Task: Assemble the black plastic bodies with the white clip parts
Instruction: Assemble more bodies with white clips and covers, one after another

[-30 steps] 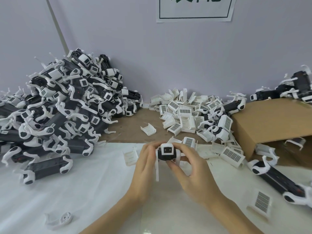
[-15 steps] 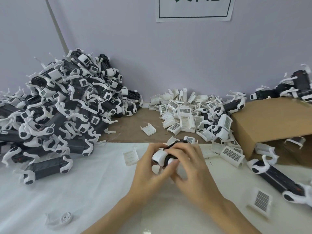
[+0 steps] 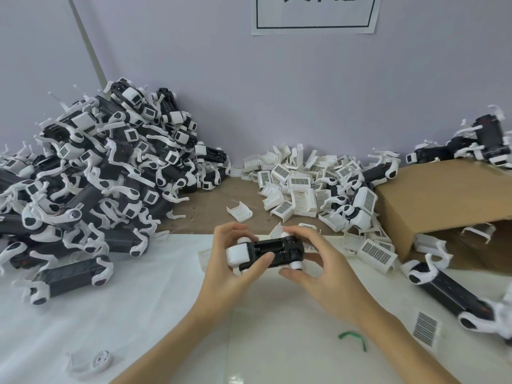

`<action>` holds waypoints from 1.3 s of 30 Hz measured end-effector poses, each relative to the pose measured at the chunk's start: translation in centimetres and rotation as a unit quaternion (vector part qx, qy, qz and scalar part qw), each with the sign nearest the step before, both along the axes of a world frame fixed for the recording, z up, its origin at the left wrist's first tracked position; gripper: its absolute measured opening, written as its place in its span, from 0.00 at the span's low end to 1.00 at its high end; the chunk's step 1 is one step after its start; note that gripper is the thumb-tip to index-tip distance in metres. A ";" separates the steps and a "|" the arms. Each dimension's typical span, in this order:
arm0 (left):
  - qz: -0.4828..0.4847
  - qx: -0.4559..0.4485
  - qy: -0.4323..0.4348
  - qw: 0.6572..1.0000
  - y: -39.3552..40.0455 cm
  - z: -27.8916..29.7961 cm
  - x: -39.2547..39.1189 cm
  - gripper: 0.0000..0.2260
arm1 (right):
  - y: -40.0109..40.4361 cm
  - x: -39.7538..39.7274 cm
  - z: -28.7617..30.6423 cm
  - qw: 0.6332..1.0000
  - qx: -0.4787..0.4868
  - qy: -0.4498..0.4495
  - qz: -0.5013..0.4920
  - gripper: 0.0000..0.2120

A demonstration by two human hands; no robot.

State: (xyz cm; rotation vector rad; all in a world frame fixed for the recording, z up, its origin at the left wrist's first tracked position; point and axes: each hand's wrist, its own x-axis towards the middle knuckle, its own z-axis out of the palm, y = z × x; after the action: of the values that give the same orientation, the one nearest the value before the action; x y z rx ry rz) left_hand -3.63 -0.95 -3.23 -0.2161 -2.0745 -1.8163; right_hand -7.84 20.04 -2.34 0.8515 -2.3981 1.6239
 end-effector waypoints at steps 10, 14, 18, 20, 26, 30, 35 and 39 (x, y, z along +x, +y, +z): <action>0.040 -0.070 0.047 0.996 -0.2 -0.4 -0.4 0.33 | -0.3 0.0 0.1 0.999 -0.035 -0.011 -0.013 0.26; 0.051 0.013 -0.004 0.999 0.1 -0.1 -0.5 0.21 | -0.8 0.1 0.3 0.989 -0.098 -0.104 -0.034 0.19; 0.058 0.037 -0.018 0.997 0.2 -0.1 -0.7 0.14 | -0.8 0.1 -0.4 0.990 -0.050 -0.129 -0.032 0.21; 0.040 0.011 -0.022 0.999 0.2 -0.2 -0.6 0.12 | -0.3 -0.2 -0.6 0.991 -0.046 -0.121 -0.041 0.24; -0.030 -0.011 -0.030 0.999 -0.4 -0.4 -0.4 0.06 | 2.2 -1.6 -1.4 0.980 0.121 0.110 -0.117 0.20; -0.006 -0.020 -0.022 1.000 -0.2 -0.2 -0.2 0.06 | 1.9 -1.5 -2.3 0.950 0.252 0.163 -0.090 0.23; 0.027 -0.046 0.012 0.998 0.4 -0.1 -0.1 0.07 | 1.6 -1.4 -2.1 0.932 0.278 0.187 -0.139 0.09; 0.043 -0.072 0.038 0.996 0.7 0.0 -0.3 0.04 | 1.4 -1.5 -1.6 0.964 0.146 0.129 -0.178 0.05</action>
State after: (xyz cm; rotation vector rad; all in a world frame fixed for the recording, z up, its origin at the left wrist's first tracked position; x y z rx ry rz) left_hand -3.95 -0.29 -3.24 -0.2260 -2.1288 -1.5861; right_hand -9.38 21.44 -3.95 0.5788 -2.4542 0.9827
